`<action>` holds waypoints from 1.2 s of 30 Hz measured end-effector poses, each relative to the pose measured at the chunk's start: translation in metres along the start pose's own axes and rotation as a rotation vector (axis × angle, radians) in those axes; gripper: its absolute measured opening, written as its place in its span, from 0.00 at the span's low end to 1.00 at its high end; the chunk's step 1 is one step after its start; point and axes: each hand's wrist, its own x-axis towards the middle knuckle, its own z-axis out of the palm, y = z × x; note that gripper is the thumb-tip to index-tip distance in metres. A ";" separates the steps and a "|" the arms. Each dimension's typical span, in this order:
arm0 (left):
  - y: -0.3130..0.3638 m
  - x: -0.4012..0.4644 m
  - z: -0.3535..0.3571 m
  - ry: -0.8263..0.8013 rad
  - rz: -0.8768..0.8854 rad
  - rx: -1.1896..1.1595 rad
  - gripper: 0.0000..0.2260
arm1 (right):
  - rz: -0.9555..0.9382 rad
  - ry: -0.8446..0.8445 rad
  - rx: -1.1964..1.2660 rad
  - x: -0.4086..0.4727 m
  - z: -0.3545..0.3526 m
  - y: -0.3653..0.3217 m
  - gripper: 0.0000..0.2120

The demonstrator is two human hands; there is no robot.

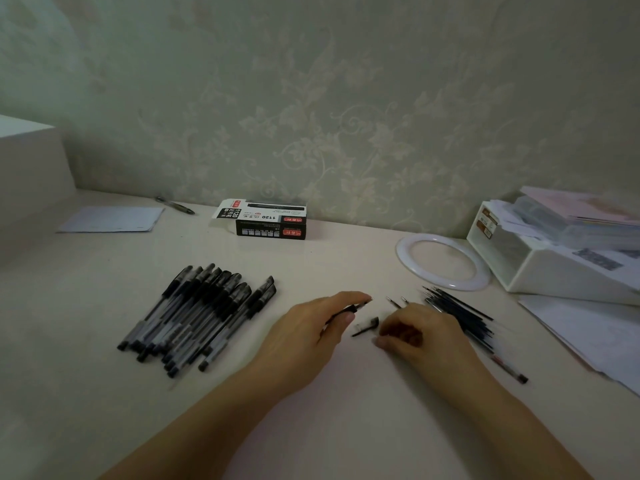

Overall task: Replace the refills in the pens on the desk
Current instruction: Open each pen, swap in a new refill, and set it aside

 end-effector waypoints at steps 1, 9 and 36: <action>0.000 0.000 0.001 -0.006 0.002 0.005 0.14 | -0.009 -0.003 -0.014 0.000 0.000 0.001 0.04; 0.002 0.001 0.000 -0.038 0.025 0.063 0.12 | 0.065 0.150 0.356 0.002 0.009 -0.005 0.07; 0.002 -0.001 0.000 -0.049 0.074 0.042 0.07 | 0.072 0.021 0.423 0.003 0.024 -0.006 0.22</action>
